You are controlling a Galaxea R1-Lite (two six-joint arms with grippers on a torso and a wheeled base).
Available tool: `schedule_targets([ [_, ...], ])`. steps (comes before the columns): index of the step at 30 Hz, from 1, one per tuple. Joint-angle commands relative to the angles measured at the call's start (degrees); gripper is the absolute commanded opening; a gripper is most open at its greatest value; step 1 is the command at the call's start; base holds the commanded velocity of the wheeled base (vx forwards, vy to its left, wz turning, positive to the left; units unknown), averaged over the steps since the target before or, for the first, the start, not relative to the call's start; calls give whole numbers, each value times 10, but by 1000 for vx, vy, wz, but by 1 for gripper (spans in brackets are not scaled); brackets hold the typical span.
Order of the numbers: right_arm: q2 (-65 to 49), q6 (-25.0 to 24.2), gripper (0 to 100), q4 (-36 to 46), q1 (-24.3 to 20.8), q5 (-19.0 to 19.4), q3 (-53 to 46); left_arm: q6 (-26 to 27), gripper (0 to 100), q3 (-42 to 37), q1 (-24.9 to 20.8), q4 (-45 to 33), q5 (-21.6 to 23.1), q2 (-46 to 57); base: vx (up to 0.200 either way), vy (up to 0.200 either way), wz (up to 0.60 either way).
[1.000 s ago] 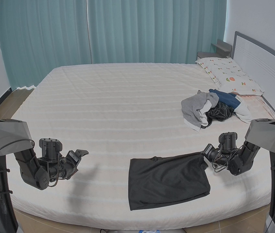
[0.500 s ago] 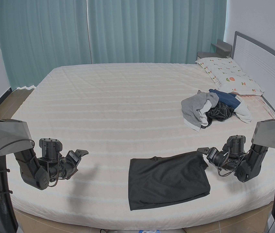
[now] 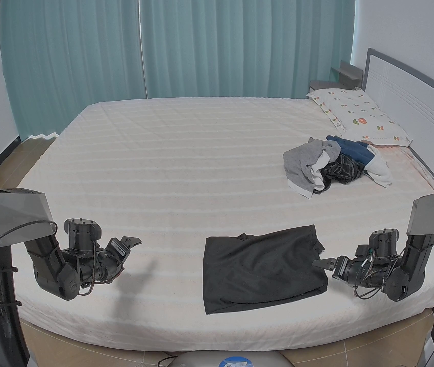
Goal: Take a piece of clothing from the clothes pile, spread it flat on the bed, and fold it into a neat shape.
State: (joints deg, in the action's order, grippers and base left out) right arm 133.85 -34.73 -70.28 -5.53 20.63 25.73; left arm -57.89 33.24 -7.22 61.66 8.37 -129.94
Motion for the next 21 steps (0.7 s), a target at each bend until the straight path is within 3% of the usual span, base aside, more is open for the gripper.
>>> schedule_targets([
  [1, 24, 6, 100, -15, -4, 0, 5, 0, 100, 1, -1, 0, 0, -2, 0, 0, 0],
  [8, 42, 6, 100, -17, -9, 1, 20, 0, 100, 1, -1, 0, 0, -2, 0, 0, 0],
  [9, 41, 6, 0, -16, -12, 0, 20, 0, 100, 1, -1, 0, 0, -2, 0, 0, 0],
  [21, 19, 18, 0, -28, 9, -1, -30, 0, 100, 1, -1, 0, 0, -2, 0, 0, 0],
])
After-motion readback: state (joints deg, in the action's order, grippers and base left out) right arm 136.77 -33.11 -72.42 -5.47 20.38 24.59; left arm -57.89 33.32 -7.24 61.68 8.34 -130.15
